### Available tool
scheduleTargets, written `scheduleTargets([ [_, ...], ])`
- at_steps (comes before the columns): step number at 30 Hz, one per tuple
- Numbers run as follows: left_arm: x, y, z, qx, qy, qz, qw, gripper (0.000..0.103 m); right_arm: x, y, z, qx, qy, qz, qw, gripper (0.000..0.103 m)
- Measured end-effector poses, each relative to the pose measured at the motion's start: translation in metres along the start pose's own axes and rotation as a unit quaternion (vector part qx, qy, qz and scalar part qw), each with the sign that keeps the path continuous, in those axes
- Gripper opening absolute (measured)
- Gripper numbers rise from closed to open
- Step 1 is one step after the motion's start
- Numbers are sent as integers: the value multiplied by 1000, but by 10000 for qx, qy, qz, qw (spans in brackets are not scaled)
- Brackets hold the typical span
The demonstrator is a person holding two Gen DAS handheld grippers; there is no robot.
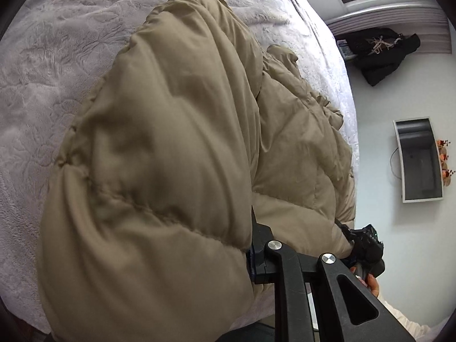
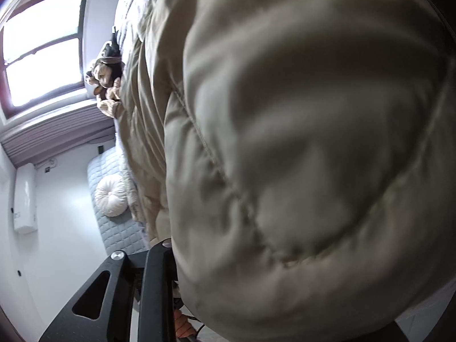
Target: Fold large clothes
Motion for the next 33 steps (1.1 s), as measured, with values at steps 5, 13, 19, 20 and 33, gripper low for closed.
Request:
scheduleTargets([
  [5, 9, 1, -5, -144, 554, 109, 9983, 46, 7, 5, 11, -48, -293, -13, 9996, 49],
  [13, 50, -8, -5, -659, 1076, 356, 9914, 47, 40, -4, 23, 359, -1094, 30, 9933, 68],
  [19, 82, -12, -8, -867, 1318, 360, 9868, 47, 38, -31, 71, 870, -1161, 320, 9889, 68],
  [20, 88, -11, -8, -867, 1329, 328, 9868, 47, 39, -34, 72, 948, -1138, 372, 9883, 68],
  [33, 99, 27, -48, -1207, 1362, -439, 9823, 47, 26, -75, 111, 1836, -801, 865, 9759, 69],
])
Point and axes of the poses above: each gripper's, at about its wrist camera, not at the fingertips, and x roughly against the way its jaws point, z to its left, y to its top, the point moved 2 cm from there along -x, roughly the way its jaws point, and after that the axes turned 7 degrees about -y, right-handed, at the moved point
